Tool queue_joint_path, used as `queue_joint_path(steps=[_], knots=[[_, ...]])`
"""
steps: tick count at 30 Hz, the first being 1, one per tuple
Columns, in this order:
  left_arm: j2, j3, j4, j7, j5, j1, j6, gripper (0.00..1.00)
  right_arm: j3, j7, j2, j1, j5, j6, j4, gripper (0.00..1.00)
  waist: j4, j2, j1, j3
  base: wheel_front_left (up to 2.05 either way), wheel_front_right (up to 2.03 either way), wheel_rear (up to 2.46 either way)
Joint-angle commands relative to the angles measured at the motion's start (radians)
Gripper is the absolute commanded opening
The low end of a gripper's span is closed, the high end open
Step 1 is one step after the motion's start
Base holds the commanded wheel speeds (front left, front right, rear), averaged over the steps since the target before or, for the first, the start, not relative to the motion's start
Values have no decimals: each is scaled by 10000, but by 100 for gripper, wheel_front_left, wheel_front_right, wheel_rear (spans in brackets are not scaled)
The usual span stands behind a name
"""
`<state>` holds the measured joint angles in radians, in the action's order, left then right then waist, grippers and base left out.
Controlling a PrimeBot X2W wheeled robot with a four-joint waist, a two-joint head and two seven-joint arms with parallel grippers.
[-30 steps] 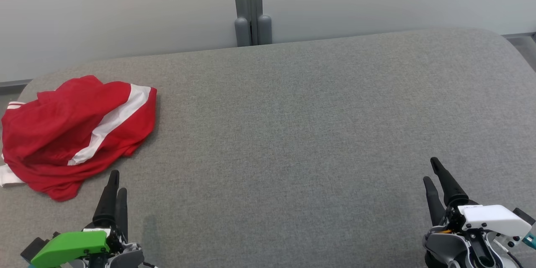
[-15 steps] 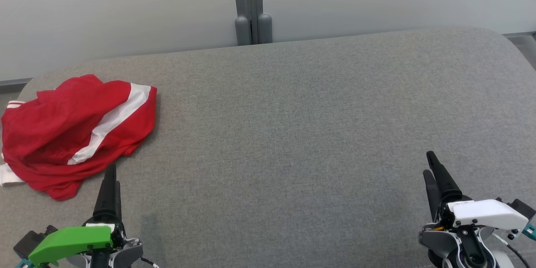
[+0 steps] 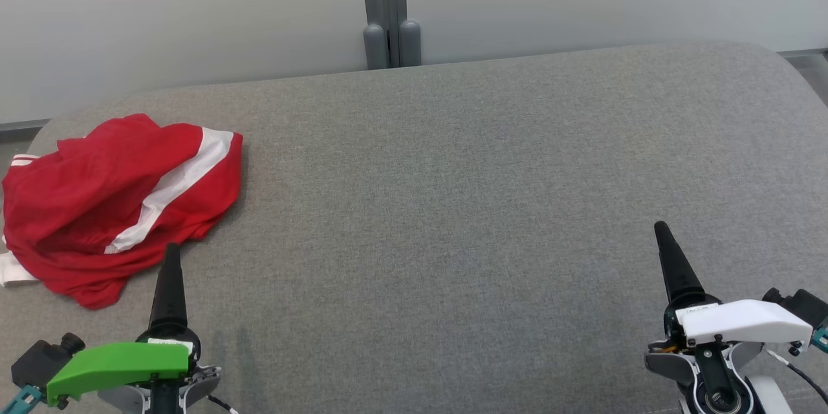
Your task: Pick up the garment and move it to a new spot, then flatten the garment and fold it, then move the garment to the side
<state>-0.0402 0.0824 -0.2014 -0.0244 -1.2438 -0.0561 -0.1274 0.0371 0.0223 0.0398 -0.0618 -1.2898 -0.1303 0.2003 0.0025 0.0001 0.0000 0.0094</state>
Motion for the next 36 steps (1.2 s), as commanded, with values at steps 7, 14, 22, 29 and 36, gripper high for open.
queue_joint_path(steps=[7, 14, 22, 29, 36], knots=[[-76, -60, 293, -330, 1650, 19, -25, 100, -220, 352, 66, -49, 1396, -4, -378, 100, 6, -1, 0, -2, 0, 0, 0], [-83, -137, 369, -562, 3152, 100, -22, 100, -428, 581, 73, -11, 2516, -4, -534, 100, 11, -1, 0, 3, 0, 0, 0], [-95, -260, 464, -817, 4794, 219, -12, 100, -683, 837, 82, 32, 3761, -4, -680, 100, 23, -1, 0, 3, 0, 0, 0], [-156, -338, 498, -1016, 5959, 353, 49, 100, -825, 1033, 87, 67, 4661, -4, -756, 100, 35, -1, 0, -11, 0, 0, 0], [-170, -377, 455, -1217, 6909, 415, 69, 100, -962, 1232, 92, 92, 5563, -4, -799, 100, 41, -1, 0, -36, 0, 0, 0]])
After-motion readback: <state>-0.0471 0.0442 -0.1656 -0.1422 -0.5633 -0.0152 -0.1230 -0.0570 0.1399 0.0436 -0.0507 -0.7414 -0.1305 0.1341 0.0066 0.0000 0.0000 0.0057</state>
